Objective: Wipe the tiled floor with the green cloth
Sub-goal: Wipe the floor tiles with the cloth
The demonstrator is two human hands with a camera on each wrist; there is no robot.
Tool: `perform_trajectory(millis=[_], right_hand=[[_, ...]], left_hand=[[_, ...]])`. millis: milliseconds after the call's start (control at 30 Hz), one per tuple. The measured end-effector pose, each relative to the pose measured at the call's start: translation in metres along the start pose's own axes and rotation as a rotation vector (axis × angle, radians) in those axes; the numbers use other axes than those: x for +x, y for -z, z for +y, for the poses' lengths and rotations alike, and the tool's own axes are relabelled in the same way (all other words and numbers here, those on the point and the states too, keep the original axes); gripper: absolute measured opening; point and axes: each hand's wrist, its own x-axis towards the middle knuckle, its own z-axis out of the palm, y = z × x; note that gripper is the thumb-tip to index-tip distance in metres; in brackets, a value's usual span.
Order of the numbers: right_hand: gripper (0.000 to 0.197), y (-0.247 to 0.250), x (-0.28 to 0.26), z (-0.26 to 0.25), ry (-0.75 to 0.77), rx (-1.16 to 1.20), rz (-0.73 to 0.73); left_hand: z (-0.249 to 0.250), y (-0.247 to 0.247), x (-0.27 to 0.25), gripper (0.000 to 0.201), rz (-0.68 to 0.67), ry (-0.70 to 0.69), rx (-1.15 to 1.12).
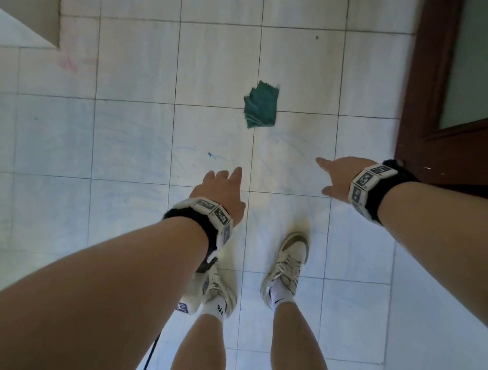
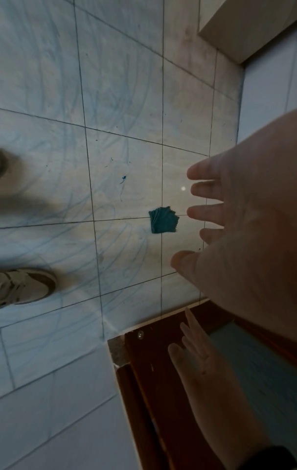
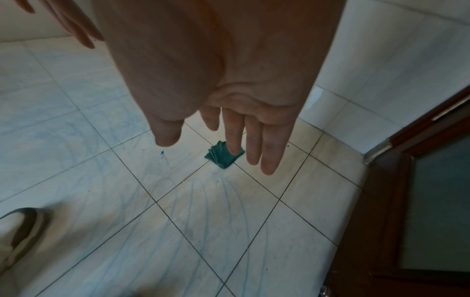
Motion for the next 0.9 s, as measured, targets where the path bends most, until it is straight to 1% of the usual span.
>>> perform_trajectory(millis=[167,267,367,467,600,700,800,900], right_hand=[[0.077,-0.015,0.001,-0.025,-0.028,0.024,-0.005],[0.074,-0.030,0.012,-0.035,-0.016,0.042,-0.003],[0.074,-0.051,0.031,-0.043,-0.006,0.041,-0.056],[0.073,-0.073,0.061,-0.045,0.039,0.005,-0.057],[0.073,-0.097,0.096,-0.037,0.047,-0.030,-0.027],[0.074,-0.108,0.130,-0.033,0.060,-0.070,0.001],[0.076,-0.113,0.177,-0.033,0.069,-0.080,0.055],[0.078,-0.110,0.234,-0.038,0.077,-0.085,0.141]], left_hand=[[-0.019,-0.022,0.005,0.075,-0.009,-0.058,0.105],[-0.022,-0.042,0.018,0.077,-0.021,-0.067,0.112],[-0.020,-0.068,0.035,0.077,-0.038,-0.072,0.092],[-0.021,-0.095,0.063,0.075,-0.022,-0.048,0.107],[-0.019,-0.133,0.102,0.078,-0.037,0.030,0.097],[-0.013,-0.157,0.132,0.079,-0.036,0.027,0.053],[-0.014,-0.179,0.171,0.081,-0.006,0.012,0.055],[-0.019,-0.200,0.216,0.084,0.041,0.013,0.037]])
